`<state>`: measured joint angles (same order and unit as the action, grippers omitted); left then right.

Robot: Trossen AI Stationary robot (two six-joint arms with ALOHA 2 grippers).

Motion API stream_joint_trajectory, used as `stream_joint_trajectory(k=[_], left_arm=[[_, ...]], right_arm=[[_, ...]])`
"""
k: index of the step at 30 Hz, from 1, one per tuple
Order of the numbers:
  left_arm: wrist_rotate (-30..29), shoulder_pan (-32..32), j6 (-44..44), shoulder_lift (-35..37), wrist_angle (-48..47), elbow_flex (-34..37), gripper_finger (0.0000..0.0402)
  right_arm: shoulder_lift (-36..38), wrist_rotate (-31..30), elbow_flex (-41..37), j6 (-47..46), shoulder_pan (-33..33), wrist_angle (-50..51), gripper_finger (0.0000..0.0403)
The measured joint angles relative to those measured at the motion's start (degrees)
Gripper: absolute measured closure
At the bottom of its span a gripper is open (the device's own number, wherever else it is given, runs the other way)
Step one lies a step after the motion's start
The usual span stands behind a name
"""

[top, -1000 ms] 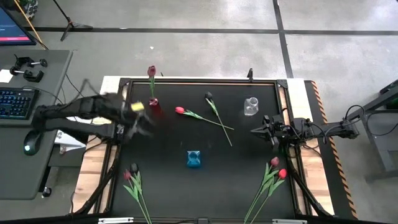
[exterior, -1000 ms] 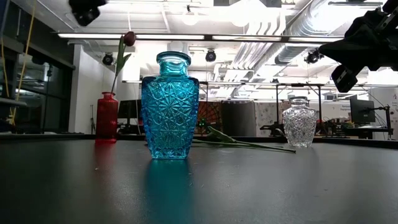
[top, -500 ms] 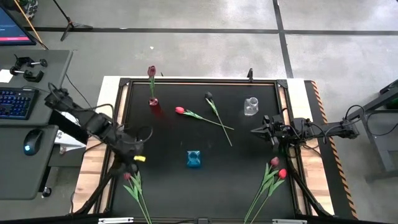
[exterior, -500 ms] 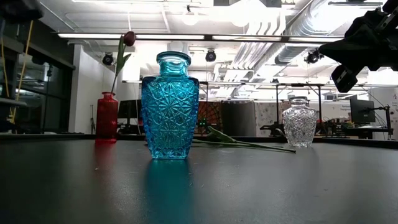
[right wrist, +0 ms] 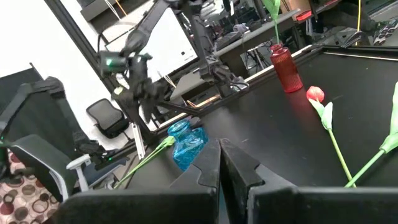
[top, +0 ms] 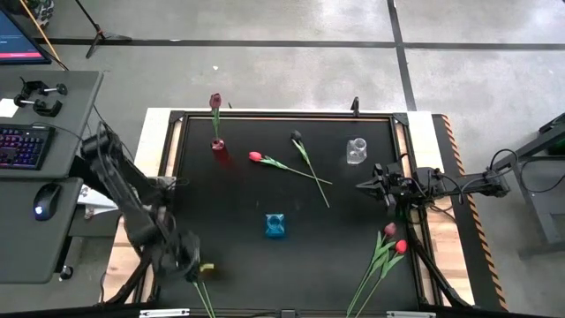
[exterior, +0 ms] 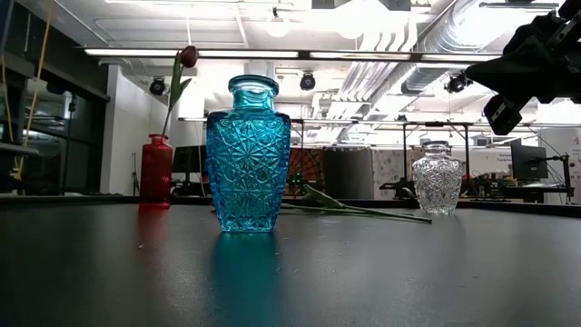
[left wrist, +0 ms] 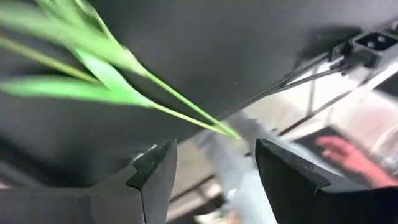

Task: Sort flowers into vase by color
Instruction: Put the left dark red flower into the red vase

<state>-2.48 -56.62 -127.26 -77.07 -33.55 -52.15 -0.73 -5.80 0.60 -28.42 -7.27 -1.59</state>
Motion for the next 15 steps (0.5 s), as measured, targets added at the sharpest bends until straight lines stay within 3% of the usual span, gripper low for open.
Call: stream_joint_trajectory(k=[3, 5, 10, 15], left_arm=[[-0.3, -1.9, -6.1, -6.3, 6.8, 0.0, 0.0197], [2.9, -2.1, -7.0, -10.3, 8.5, -0.9, 0.0197], [6.9, -2.1, -7.8, -16.1, 7.9, -2.9, 0.0197], [8.5, -0.4, -8.6, -17.3, -0.1, -2.9, 0.0197]], right_arm=[[0.0, 0.0, 0.0, 0.0, 0.0, 0.0, 0.0402], [0.0, 0.0, 0.0, 0.0, 0.0, 0.0, 0.0402], [0.0, 0.0, 0.0, 0.0, 0.0, 0.0, 0.0402], [0.0, 0.0, 0.0, 0.0, 0.0, 0.0, 0.0402]])
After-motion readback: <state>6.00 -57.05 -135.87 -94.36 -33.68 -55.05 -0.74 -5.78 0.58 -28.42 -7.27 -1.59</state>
